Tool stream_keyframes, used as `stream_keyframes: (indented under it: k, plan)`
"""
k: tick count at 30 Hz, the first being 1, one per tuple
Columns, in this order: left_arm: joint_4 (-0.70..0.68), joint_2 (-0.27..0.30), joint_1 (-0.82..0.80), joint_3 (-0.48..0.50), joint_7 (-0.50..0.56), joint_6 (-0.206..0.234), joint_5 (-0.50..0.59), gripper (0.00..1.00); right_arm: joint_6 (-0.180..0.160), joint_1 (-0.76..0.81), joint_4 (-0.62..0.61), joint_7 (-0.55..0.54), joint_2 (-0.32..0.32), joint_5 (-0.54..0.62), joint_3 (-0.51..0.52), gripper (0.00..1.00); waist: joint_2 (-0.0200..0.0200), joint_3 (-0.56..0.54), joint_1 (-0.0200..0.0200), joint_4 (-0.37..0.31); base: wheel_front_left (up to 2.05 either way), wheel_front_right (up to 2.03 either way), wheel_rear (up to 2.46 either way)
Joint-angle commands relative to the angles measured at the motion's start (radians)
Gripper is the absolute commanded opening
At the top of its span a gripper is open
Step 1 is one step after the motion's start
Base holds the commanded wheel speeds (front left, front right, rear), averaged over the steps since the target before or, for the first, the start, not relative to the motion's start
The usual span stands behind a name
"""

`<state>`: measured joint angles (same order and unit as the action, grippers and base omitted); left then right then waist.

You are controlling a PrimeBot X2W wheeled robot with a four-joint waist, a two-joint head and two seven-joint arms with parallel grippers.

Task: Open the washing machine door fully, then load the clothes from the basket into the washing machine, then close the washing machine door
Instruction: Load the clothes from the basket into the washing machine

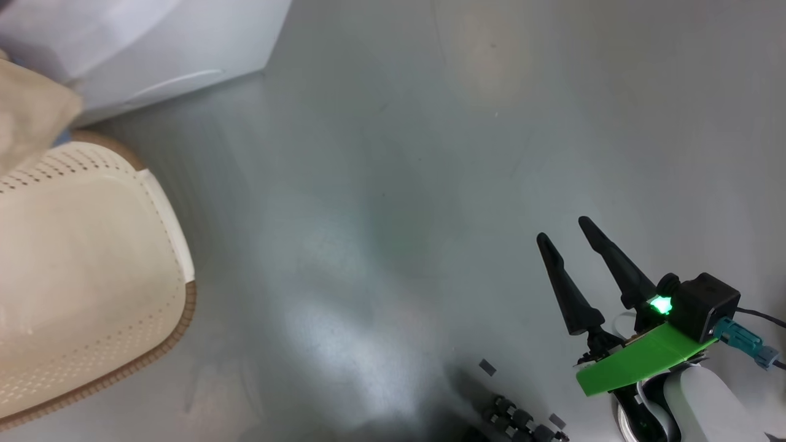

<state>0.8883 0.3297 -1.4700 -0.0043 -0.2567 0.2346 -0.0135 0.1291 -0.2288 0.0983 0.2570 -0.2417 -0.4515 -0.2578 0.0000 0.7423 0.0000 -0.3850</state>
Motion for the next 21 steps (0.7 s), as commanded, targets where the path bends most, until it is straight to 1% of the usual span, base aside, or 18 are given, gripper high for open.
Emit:
stream_keyframes:
  k: [1, 4, 7, 11, 18, 19, 20, 21]
  plan:
    - [-0.055, 0.05, -0.032, -0.003, -0.005, 0.013, 0.012, 0.0, 0.002, 0.021, -0.015, 0.005, -0.02, -0.014, -0.016, 1.0, 0.0, 0.02, 0.0, -0.01, 0.0, 0.0, 0.0]
    - [-0.105, 0.056, -0.04, -0.002, -0.005, 0.03, 0.013, 0.0, 0.002, 0.019, -0.015, 0.005, -0.019, -0.015, -0.015, 1.0, 0.0, 0.029, 0.0, -0.008, 0.0, 0.0, 0.0]
    - [-0.123, 0.056, -0.034, -0.003, -0.005, 0.041, 0.011, 0.0, 0.002, 0.014, -0.013, 0.005, -0.019, -0.017, -0.017, 1.0, 0.0, 0.031, 0.0, -0.005, 0.0, 0.0, 0.0]
    - [-0.054, 0.05, -0.025, -0.012, -0.005, 0.04, 0.007, 0.0, 0.002, 0.012, -0.009, 0.005, -0.019, -0.016, -0.023, 1.0, 0.0, 0.024, 0.0, 0.001, 0.0, 0.0, 0.0]
    - [0.098, 0.046, -0.047, -0.022, 0.025, 0.059, 0.008, 0.0, 0.002, 0.015, -0.001, 0.005, -0.019, -0.017, -0.027, 1.0, 0.0, -0.002, 0.0, 0.004, 0.0, 0.0, 0.0]
    - [0.119, 0.046, -0.051, -0.024, 0.032, 0.064, 0.009, 0.13, 0.002, 0.017, 0.001, 0.005, -0.018, -0.017, -0.028, 1.0, 0.0, -0.008, 0.0, 0.005, 0.0, 0.0, 0.0]
    - [0.14, 0.045, -0.056, -0.025, 0.042, 0.069, 0.008, 0.31, 0.002, 0.019, 0.002, 0.005, -0.018, -0.017, -0.027, 1.0, 0.0, -0.014, 0.0, 0.006, 0.0, 0.0, 0.0]
    - [0.159, 0.044, -0.061, -0.028, 0.052, 0.072, 0.009, 0.46, 0.002, 0.021, 0.002, 0.005, -0.018, -0.017, -0.026, 1.0, 0.0, -0.019, 0.0, 0.006, 0.0, 0.0, 0.0]
